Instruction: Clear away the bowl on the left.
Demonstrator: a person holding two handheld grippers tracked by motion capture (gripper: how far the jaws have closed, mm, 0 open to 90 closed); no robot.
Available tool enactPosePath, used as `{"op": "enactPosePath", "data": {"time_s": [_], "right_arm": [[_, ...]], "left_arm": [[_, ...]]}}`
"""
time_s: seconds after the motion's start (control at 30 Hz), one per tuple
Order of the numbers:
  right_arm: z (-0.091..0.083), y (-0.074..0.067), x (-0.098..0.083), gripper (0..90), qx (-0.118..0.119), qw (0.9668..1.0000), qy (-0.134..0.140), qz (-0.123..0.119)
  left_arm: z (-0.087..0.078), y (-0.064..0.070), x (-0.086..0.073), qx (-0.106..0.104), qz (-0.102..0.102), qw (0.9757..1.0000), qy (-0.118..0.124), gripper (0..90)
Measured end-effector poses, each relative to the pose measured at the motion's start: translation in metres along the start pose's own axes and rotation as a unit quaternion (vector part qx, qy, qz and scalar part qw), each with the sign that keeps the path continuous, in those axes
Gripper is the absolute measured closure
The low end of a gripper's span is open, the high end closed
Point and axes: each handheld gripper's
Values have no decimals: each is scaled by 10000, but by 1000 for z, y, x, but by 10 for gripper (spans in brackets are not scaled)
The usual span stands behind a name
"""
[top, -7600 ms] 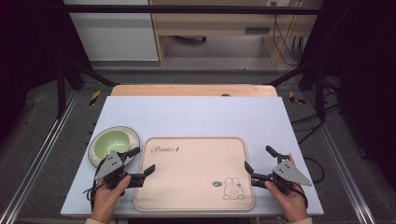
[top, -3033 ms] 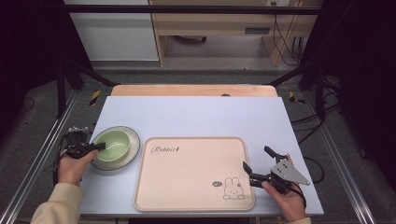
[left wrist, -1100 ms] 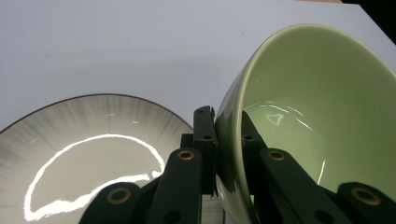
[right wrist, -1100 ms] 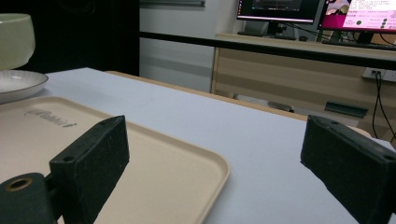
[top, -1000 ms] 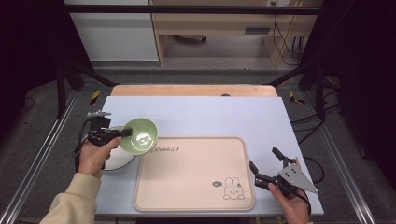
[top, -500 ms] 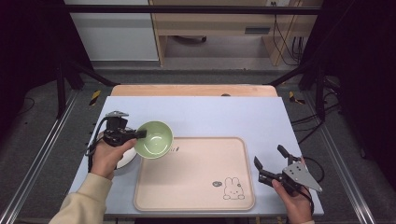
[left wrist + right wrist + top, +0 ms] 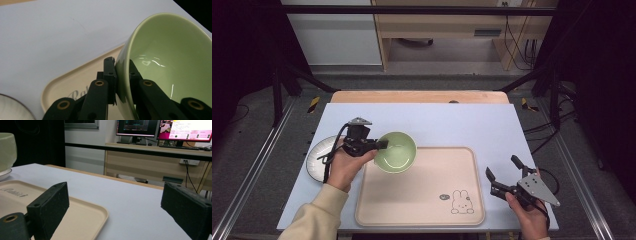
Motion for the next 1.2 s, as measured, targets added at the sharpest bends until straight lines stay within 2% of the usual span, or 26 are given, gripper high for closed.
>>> {"op": "enactPosePath", "data": {"time_s": [0.03,0.07,0.23,0.37,0.5,0.73,1.0,1.2], "right_arm": [[0,0,0,79,0,10000,0,0],[0,-1,0,78,13,10000,10,8],[0,-1,0,79,24,10000,9,15],[1,0,0,79,46,10000,-7,66],[0,2,-1,79,-34,10000,-20,44],[0,2,-1,78,-9,10000,-10,87],[0,2,-1,76,-30,10000,-28,73],[1,1,-1,77,-24,10000,-54,36]], "left_arm": [[0,0,0,0,0,10000,0,831],[8,4,-1,-41,-5,10000,-56,831],[23,11,-3,-101,40,9997,-231,831],[30,15,-3,-179,55,9994,-280,831],[42,23,-4,-302,120,9988,-358,831],[57,35,-5,-388,183,9979,-477,831],[68,44,-8,-461,327,9963,-649,831],[74,47,-14,-480,341,9955,-739,831]]}}
Point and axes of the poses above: each handheld gripper's, and its own axes: z roughly forward along the jaws, x roughly out of its top, y roughly to its right, and after that the axes turned 1 degree about x, right-handed
